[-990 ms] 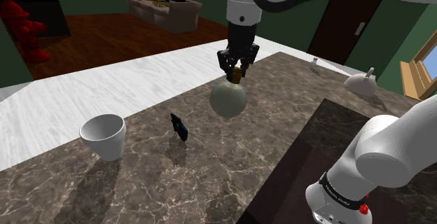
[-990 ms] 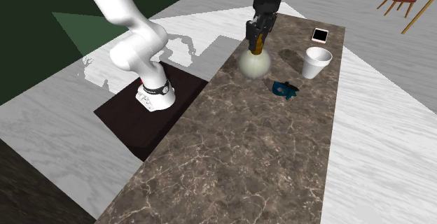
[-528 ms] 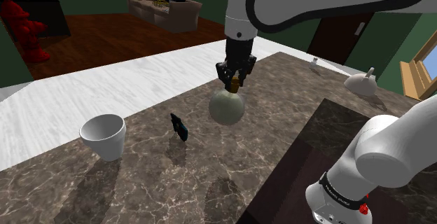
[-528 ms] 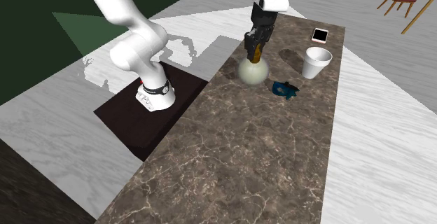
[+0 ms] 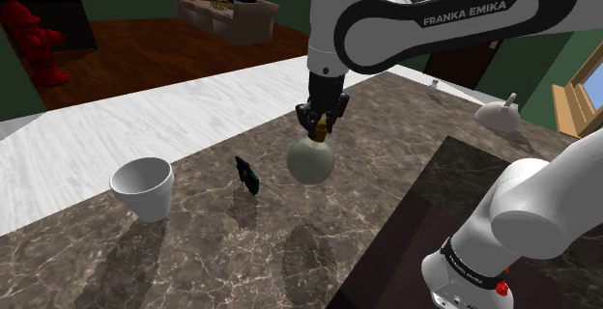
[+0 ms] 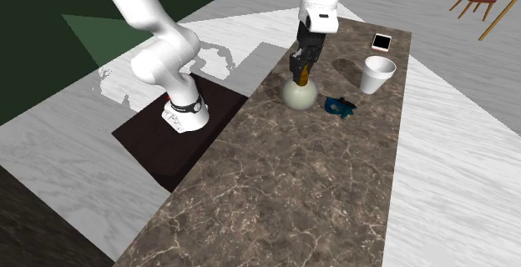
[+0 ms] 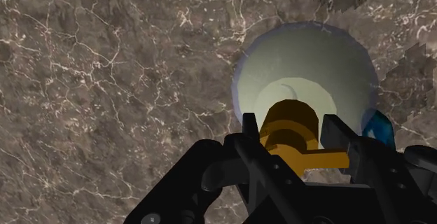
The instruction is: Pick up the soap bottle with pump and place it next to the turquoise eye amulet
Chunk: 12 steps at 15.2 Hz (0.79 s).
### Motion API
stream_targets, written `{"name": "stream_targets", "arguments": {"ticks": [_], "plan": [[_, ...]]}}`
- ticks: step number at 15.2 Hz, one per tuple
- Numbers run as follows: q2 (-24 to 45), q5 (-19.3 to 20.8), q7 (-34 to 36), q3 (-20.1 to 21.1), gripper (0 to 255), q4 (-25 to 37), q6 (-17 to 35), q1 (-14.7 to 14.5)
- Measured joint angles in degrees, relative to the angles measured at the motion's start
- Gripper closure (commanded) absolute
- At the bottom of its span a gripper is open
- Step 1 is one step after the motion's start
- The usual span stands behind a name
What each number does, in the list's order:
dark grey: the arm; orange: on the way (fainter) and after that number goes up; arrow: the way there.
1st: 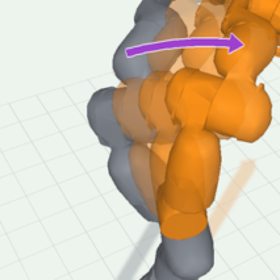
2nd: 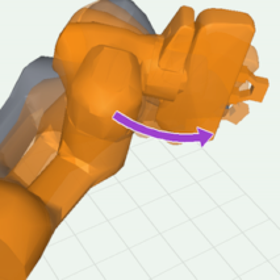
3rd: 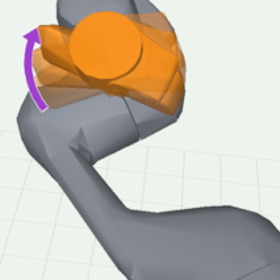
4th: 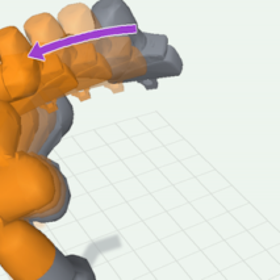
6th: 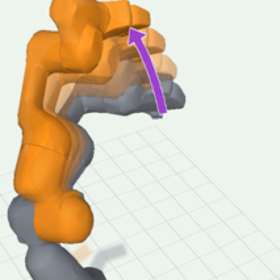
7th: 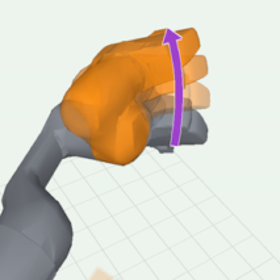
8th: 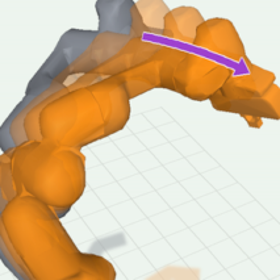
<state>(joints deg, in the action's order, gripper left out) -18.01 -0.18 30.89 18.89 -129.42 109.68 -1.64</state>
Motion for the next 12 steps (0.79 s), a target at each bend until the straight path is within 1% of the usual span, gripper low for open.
{"name": "stream_targets", "arguments": {"ticks": [12], "plan": [[3.38, 0.92, 1.38, 0.84, 255, -6.42, 9.63, 0.18]]}}
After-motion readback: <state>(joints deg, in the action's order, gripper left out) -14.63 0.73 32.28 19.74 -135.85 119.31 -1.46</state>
